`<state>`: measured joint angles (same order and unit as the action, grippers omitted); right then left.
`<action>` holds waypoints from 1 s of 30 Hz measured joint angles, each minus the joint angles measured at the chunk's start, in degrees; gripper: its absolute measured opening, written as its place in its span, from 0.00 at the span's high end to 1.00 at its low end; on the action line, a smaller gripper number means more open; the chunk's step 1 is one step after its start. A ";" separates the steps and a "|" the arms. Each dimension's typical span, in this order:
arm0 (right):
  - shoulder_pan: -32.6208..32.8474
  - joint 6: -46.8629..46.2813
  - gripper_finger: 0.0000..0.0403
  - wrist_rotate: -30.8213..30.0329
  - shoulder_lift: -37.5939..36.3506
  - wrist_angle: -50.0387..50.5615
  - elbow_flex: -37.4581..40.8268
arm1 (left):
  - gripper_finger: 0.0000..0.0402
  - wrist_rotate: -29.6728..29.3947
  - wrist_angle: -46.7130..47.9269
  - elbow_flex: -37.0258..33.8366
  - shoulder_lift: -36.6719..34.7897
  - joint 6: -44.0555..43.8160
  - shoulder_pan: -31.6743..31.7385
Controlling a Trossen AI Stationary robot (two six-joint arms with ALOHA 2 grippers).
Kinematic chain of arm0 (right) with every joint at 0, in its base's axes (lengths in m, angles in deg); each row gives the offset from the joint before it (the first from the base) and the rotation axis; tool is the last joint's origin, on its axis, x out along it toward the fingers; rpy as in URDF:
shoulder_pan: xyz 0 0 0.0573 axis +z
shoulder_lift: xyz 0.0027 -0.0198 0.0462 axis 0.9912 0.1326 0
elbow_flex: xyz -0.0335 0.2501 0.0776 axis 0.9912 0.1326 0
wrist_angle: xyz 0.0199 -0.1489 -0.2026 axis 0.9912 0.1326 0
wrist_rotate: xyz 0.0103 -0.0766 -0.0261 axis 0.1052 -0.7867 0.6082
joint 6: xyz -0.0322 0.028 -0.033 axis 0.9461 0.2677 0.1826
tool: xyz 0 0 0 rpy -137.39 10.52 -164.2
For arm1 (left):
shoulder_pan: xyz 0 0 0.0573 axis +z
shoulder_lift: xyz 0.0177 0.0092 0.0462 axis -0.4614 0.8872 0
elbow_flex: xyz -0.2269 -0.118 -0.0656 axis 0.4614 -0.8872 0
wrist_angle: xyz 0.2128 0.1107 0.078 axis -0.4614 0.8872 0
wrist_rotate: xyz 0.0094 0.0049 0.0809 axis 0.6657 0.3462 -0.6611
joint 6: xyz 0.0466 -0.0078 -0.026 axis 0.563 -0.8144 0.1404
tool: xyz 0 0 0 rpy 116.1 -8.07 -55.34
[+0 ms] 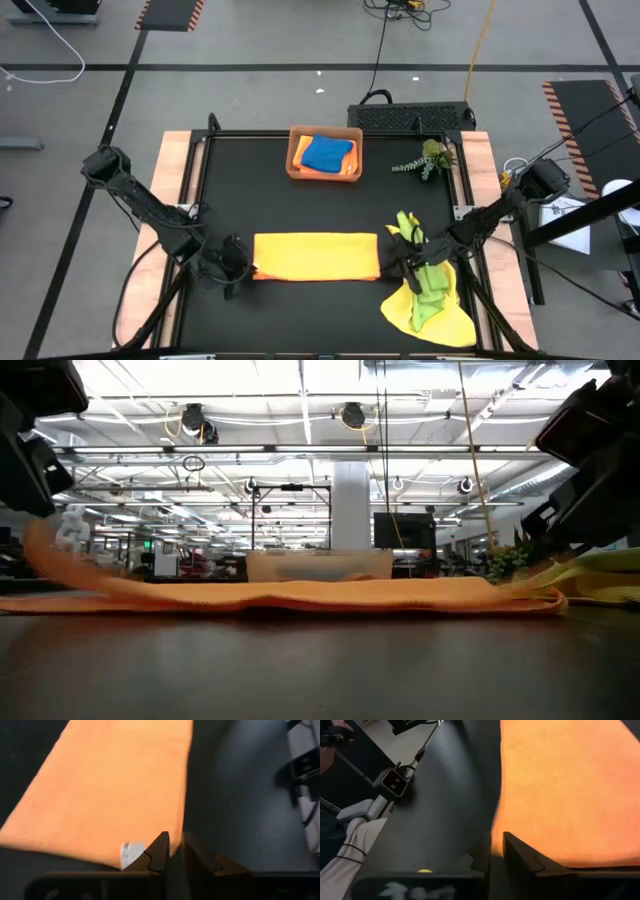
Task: Fold microfiber towels
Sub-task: Fold the orange towel
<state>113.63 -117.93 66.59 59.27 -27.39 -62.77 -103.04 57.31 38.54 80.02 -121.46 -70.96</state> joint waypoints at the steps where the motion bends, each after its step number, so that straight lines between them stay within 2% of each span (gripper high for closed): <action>1: 0.00 0.03 0.87 -0.01 -0.09 -0.08 0.00 | 0.86 0.26 -0.90 0.00 0.00 0.58 0.00; 6: -1.68 1.52 0.73 -1.30 -1.08 0.79 -0.02 | 0.82 0.76 -4.26 0.36 -0.20 4.07 1.11; 8: -4.29 1.53 0.68 -4.39 -2.55 2.71 -0.02 | 0.80 0.62 -4.54 1.63 -0.46 7.28 2.93; 11: -9.29 1.59 0.62 -5.84 -4.27 5.10 -0.02 | 0.80 -1.41 -6.16 2.56 -0.44 13.59 6.21; 13: -12.75 1.66 0.60 -5.89 -4.62 5.38 -0.02 | 0.80 -1.39 -9.75 2.57 0.37 18.52 9.12; 16: -18.08 1.51 0.57 -1.79 -4.25 6.23 -0.02 | 0.79 0.71 -15.95 2.56 2.43 26.26 13.65; 20: -23.08 1.09 0.53 3.05 -3.30 8.81 -0.02 | 0.79 7.06 -26.26 2.60 6.93 35.78 19.36; 25: -26.13 2.19 0.51 8.74 -2.01 9.32 -0.02 | 0.79 17.62 -38.62 2.58 15.54 42.58 26.85; 30: -27.61 1.46 0.55 8.76 1.38 10.24 -0.02 | 0.79 28.22 -55.93 2.56 26.47 45.45 33.78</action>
<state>86.01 -116.47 75.35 60.65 -17.15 -62.79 -74.83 1.38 41.10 106.49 -76.01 -37.19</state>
